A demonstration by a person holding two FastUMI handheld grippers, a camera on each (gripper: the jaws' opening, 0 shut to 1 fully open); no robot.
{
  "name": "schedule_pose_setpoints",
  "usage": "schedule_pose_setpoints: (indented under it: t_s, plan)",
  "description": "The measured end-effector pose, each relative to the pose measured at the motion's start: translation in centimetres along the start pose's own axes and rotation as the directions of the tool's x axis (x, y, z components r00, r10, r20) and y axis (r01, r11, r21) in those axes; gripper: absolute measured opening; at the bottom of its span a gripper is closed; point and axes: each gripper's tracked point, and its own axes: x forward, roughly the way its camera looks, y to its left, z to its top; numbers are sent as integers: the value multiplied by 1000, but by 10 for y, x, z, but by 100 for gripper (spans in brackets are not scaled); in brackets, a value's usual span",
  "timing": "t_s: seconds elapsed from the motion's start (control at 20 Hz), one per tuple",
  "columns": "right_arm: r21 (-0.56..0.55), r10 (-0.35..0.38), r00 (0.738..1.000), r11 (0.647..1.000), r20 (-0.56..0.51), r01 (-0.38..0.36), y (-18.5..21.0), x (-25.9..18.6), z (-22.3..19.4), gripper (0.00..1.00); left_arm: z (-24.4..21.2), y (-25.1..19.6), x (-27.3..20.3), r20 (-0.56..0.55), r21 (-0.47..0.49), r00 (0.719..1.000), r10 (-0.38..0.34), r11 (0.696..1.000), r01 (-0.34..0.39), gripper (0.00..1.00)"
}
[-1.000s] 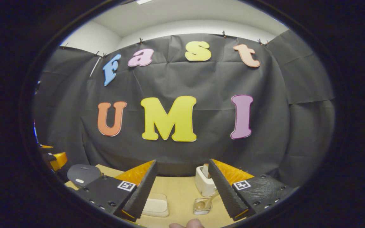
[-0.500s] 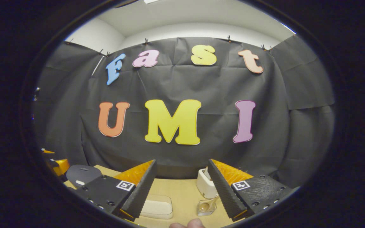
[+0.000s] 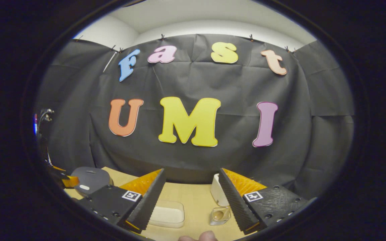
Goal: Close the left gripper, press the button to open the rice cooker; take a wooden spoon from the chopstick holder with the right hand, scoop a spoonful of rice and pour it into the rice cooker, then put the wooden spoon back into the chopstick holder.
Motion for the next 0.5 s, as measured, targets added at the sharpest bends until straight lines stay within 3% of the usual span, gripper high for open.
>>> schedule_pose_setpoints:
  t_s: [0.15,0.3,0.5]
  plan:
    - [-14,17,1000,1000,-14,-17,1,2,-8,95,-21,1,10,-148,19,988,-38,999,41,72]
    - [-22,31,999,999,-25,-32,-1,2,-16,97,-25,18,21,-204,39,979,-9,999,17,64]
    - [-8,26,998,1000,-53,-27,-11,8,-27,95,-34,21,42,-269,-23,963,-13,1000,7,32]
